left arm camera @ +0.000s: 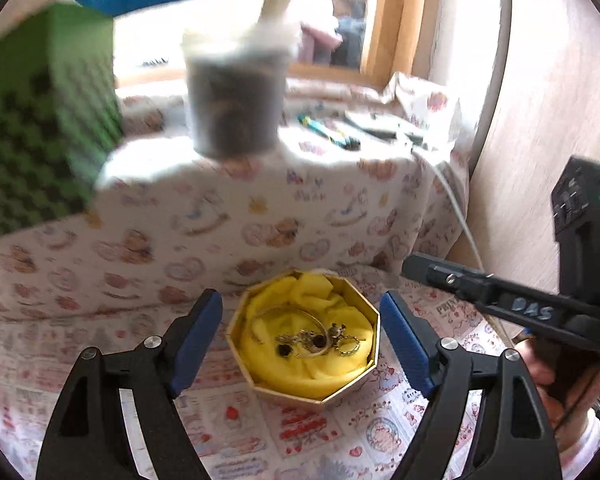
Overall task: Organize jewelry
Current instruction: 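Withdraw both open tools from the box, then grasp a small silver earring on the cloth with the left tool, then grasp a small silver ring with the right tool while the left tool holds the earring, then carry earring and ring into the yellow-lined box and open both tools, then withdraw both open tools from the box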
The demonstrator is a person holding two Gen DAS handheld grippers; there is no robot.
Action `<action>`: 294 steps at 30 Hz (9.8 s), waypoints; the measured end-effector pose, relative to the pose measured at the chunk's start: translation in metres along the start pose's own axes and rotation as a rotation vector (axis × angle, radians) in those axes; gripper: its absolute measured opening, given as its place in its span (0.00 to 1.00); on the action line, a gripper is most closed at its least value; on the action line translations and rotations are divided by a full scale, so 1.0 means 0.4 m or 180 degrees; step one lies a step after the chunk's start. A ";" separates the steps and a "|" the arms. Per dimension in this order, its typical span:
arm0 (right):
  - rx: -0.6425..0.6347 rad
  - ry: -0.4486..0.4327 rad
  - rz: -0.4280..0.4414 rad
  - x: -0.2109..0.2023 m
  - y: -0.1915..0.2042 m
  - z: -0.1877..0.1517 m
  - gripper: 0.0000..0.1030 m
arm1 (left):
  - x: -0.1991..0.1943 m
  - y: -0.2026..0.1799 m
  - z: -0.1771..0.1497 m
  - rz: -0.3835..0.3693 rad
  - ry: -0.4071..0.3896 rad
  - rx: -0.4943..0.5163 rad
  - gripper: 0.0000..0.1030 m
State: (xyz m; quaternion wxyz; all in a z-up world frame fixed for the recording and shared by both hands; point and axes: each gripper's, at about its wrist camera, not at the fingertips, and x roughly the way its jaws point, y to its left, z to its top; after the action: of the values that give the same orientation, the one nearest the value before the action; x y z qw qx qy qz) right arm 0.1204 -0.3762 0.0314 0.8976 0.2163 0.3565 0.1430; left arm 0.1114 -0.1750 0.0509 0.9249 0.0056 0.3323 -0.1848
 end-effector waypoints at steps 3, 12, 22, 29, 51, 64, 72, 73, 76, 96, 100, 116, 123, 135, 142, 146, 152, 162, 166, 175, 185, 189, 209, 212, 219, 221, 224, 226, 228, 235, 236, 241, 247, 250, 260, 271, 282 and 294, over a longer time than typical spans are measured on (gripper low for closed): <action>-0.0058 -0.0017 -0.0025 -0.001 0.014 -0.005 0.25 | -0.066 0.025 -0.002 0.0087 -0.0191 -0.0020 0.83; -0.0450 -0.0059 -0.0071 -0.003 0.099 -0.035 0.29 | -0.177 0.112 -0.022 0.0352 -0.0405 -0.0190 0.89; -0.0884 -0.0210 -0.0203 0.002 0.183 -0.082 0.37 | -0.253 0.177 -0.053 0.0712 -0.0812 -0.0203 0.99; -0.0925 -0.0336 -0.0342 0.017 0.185 -0.096 0.45 | -0.201 0.226 -0.094 0.0757 -0.0685 -0.0324 1.00; -0.1035 -0.0572 -0.0742 0.074 0.175 -0.140 0.92 | -0.036 0.392 -0.160 0.1048 0.0041 -0.0559 0.84; -0.1098 -0.0525 -0.0826 0.093 0.181 -0.148 0.93 | 0.086 0.448 -0.185 0.0746 0.0576 -0.0732 0.29; -0.0976 -0.0512 -0.0896 0.100 0.167 -0.141 1.00 | 0.077 0.405 -0.189 0.0885 0.0571 -0.0723 0.17; -0.0965 -0.0523 -0.0914 0.100 0.167 -0.141 1.00 | 0.058 0.399 -0.187 0.0872 0.0506 -0.0743 0.17; -0.0939 -0.0531 -0.0944 0.100 0.164 -0.140 1.00 | 0.001 0.361 -0.178 0.0942 0.0340 -0.0627 0.17; -0.1084 -0.0609 -0.1018 0.092 0.184 -0.154 1.00 | -0.154 0.317 -0.139 0.1030 -0.0169 -0.0526 0.17; -0.1120 -0.0663 -0.1051 0.087 0.191 -0.157 1.00 | -0.168 0.323 -0.137 0.1083 -0.0253 -0.0569 0.17; -0.1277 -0.0711 -0.1210 0.087 0.211 -0.163 1.00 | -0.190 0.355 -0.134 0.1274 -0.0324 -0.0619 0.17; -0.1495 -0.0567 -0.1139 0.100 0.229 -0.173 1.00 | -0.196 0.364 -0.133 0.1337 -0.0345 -0.0641 0.17; -0.1351 -0.0147 -0.0776 0.086 0.295 -0.172 0.76 | -0.180 0.381 -0.135 0.1461 -0.0211 -0.0587 0.17; -0.1220 0.0547 -0.0482 0.166 0.362 -0.169 0.45 | -0.194 0.418 -0.137 0.1426 -0.0163 -0.0770 0.17; -0.1278 0.0848 -0.0269 0.232 0.423 -0.182 0.31 | -0.199 0.450 -0.141 0.1471 -0.0153 -0.0890 0.17; -0.1349 0.1135 -0.0259 0.351 0.523 -0.212 0.26 | -0.210 0.486 -0.148 0.1465 -0.0097 -0.1019 0.17; -0.1399 0.1335 -0.0421 0.474 0.567 -0.255 0.23 | -0.218 0.515 -0.153 0.1549 -0.0099 -0.1108 0.17; -0.1502 0.1267 -0.0495 0.485 0.586 -0.272 0.22 | -0.219 0.516 -0.154 0.1507 -0.0089 -0.1124 0.17; -0.1696 0.1083 -0.0807 0.459 0.599 -0.311 0.11 | -0.216 0.527 -0.155 0.1597 -0.0112 -0.1123 0.17; -0.1707 0.0792 -0.0765 0.310 0.515 -0.304 0.11 | -0.210 0.485 -0.150 0.1484 -0.0188 -0.0994 0.17; -0.1686 0.0662 -0.0661 0.257 0.490 -0.298 0.11 | -0.198 0.455 -0.146 0.1504 -0.0204 -0.0851 0.17; -0.0929 -0.0292 -0.0077 0.045 0.254 -0.117 0.11 | -0.167 0.192 -0.139 0.1060 -0.0316 -0.0144 0.17; -0.0602 -0.0226 0.0112 0.049 0.197 -0.098 0.11 | -0.132 0.148 -0.125 0.0972 -0.0261 -0.0085 0.17; -0.0351 -0.0135 0.0050 0.067 0.126 -0.078 0.11 | -0.010 0.078 -0.095 0.0336 0.0180 -0.0381 0.17; -0.0255 -0.0123 0.0070 0.067 0.110 -0.072 0.11 | 0.026 0.054 -0.087 0.0219 0.0321 -0.0390 0.17; -0.0167 -0.0133 0.0081 0.064 0.085 -0.062 0.11 | 0.063 0.025 -0.077 0.0077 0.0472 -0.0395 0.17; -0.0133 -0.0136 0.0079 0.064 0.072 -0.058 0.11 | 0.080 0.002 -0.074 0.0162 0.0516 -0.0296 0.17; -0.0080 -0.0130 0.0089 0.065 0.058 -0.055 0.12 | 0.099 -0.008 -0.077 0.0125 0.0621 -0.0297 0.17; -0.0058 -0.0050 0.0055 0.092 0.046 -0.058 0.12 | 0.138 -0.019 -0.088 0.0022 0.0766 -0.0358 0.17; -0.0056 -0.0036 0.0060 0.096 0.045 -0.057 0.12 | 0.141 -0.019 -0.088 0.0018 0.0770 -0.0359 0.17; -0.0030 -0.0006 0.0049 0.111 0.039 -0.058 0.12 | 0.136 -0.019 -0.082 -0.0009 0.0699 -0.0320 0.17; -0.0049 -0.0044 0.0049 0.109 0.043 -0.054 0.12 | 0.083 -0.020 -0.073 0.0064 0.0413 -0.0106 0.25; -0.0044 -0.0055 0.0029 0.107 0.039 -0.053 0.13 | 0.060 -0.006 -0.062 0.0105 0.0302 -0.0119 0.31; -0.0273 -0.0194 -0.0091 0.074 0.080 -0.056 0.16 | -0.089 0.042 -0.051 0.0520 -0.0258 -0.0010 0.37; -0.0641 -0.0517 -0.0171 -0.015 0.207 -0.078 0.29 | -0.286 0.096 -0.068 0.0972 -0.0979 0.0052 0.87; -0.1050 -0.0963 -0.0181 -0.089 0.278 -0.142 0.82 | -0.343 0.165 -0.130 0.1159 -0.1458 -0.0112 1.00; -0.1170 -0.1106 -0.0431 -0.027 0.245 -0.196 1.00 | -0.251 0.253 -0.215 0.1222 -0.1300 -0.0232 1.00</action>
State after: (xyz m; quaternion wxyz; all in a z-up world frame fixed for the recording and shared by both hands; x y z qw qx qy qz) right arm 0.0476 -0.2736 0.0346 0.9771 0.0466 0.1786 0.1057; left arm 0.0223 -0.0355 0.0343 0.9903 -0.0022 0.1384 0.0085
